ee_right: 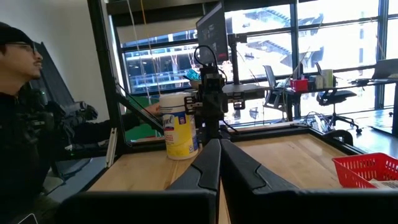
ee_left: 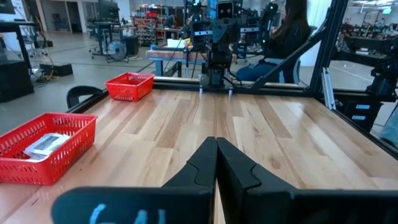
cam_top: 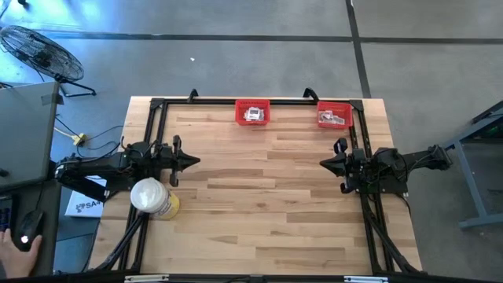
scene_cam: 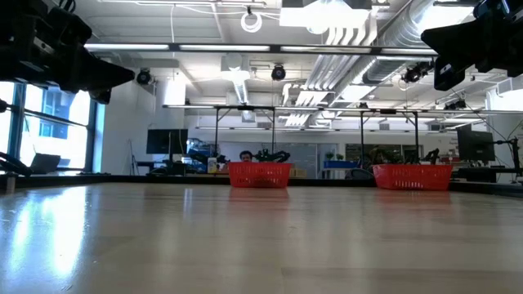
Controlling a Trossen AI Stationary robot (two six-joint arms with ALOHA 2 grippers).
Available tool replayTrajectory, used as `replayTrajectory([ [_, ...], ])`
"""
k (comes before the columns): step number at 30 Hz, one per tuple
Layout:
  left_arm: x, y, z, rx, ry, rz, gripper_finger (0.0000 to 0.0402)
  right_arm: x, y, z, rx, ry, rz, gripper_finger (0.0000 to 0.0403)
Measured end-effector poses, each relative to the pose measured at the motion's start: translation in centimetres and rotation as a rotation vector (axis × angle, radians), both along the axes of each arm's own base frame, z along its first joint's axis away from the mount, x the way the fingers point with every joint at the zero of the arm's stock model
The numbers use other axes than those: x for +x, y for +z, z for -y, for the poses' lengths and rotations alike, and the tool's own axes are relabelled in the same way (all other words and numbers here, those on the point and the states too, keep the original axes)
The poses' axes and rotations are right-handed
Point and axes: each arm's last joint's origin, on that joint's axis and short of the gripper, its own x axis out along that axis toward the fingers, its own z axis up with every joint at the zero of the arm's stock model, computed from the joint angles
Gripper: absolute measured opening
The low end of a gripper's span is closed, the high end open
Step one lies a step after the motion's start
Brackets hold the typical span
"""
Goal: Pick & Place First Aid Supplies
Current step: Return to Home Position
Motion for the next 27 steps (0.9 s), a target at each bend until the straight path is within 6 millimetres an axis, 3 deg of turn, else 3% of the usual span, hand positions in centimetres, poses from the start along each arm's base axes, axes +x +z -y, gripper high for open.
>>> replayTrajectory([
  [27, 0.00, -0.06, 0.01, -0.109, -0.003, 0.000, 0.0000, 0.00, 0.00, 0.00, 0.000, 0.000, 0.000, 0.0001],
])
